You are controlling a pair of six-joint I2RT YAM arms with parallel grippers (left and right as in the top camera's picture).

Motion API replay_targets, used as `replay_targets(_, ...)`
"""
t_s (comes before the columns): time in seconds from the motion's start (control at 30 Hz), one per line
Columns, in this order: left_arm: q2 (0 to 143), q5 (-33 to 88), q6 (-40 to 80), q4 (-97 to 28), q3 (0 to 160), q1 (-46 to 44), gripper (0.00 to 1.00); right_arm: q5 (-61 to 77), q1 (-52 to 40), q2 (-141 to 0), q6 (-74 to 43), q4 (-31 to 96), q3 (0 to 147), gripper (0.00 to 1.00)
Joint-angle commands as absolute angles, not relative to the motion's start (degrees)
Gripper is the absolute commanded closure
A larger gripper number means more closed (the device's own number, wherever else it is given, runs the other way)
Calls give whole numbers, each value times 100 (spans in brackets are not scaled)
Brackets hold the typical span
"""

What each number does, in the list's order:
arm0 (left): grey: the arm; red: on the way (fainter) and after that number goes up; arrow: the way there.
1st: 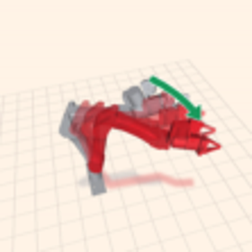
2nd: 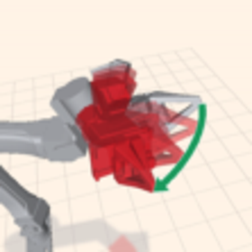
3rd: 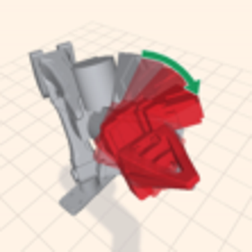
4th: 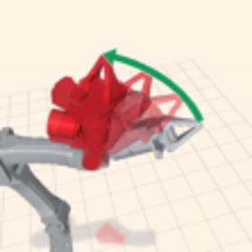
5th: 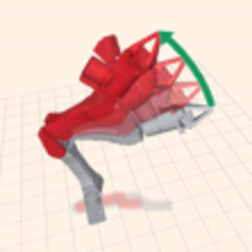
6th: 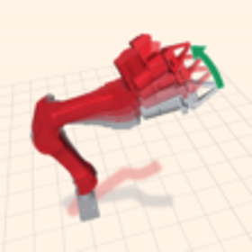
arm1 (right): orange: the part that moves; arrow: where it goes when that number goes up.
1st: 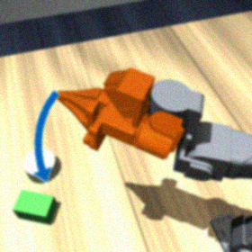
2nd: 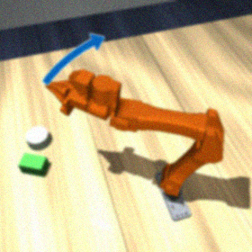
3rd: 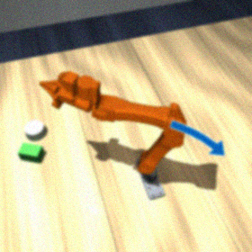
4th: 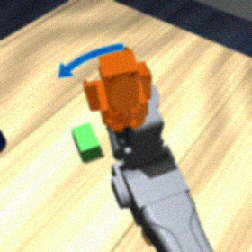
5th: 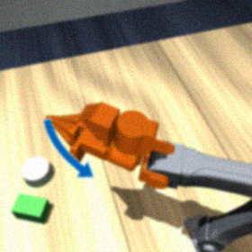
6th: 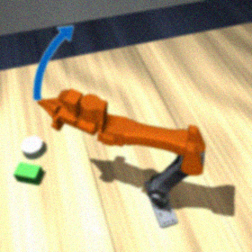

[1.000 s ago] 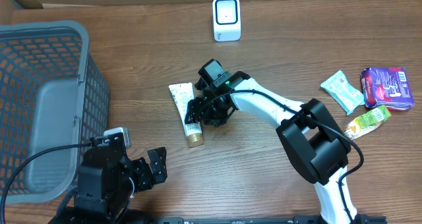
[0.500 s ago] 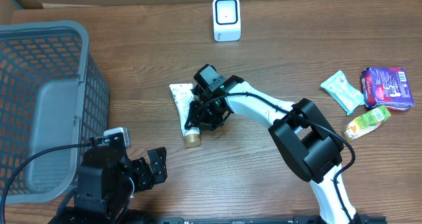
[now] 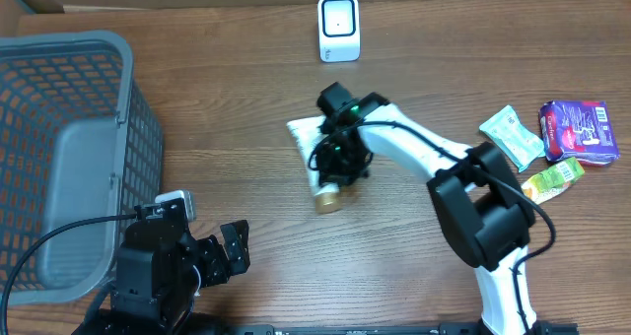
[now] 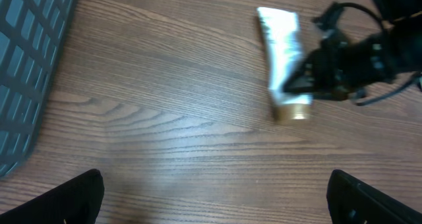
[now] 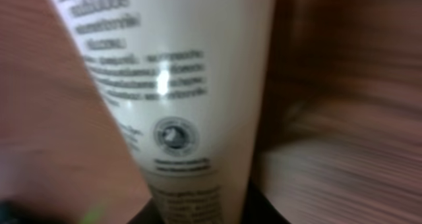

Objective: Scan the item barcode

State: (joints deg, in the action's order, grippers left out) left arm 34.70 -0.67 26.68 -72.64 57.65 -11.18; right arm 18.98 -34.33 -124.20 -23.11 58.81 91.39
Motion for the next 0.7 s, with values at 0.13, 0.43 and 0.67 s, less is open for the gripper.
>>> replay_targets(0.13,3406,-56,2705,-7264,5758,-1144,0,-1988,-3175,-12409,-845,6399,9026,49)
replay_targets(0.43,3406,-58,2705,-7264,5758,-1144,0,-1455,-3179,-12368,-845,6353,9498,48)
replay_targets(0.67,3406,-56,2705,-7264,5758,-1144,0,-1723,-3083,-12366,-825,6189,10344,28)
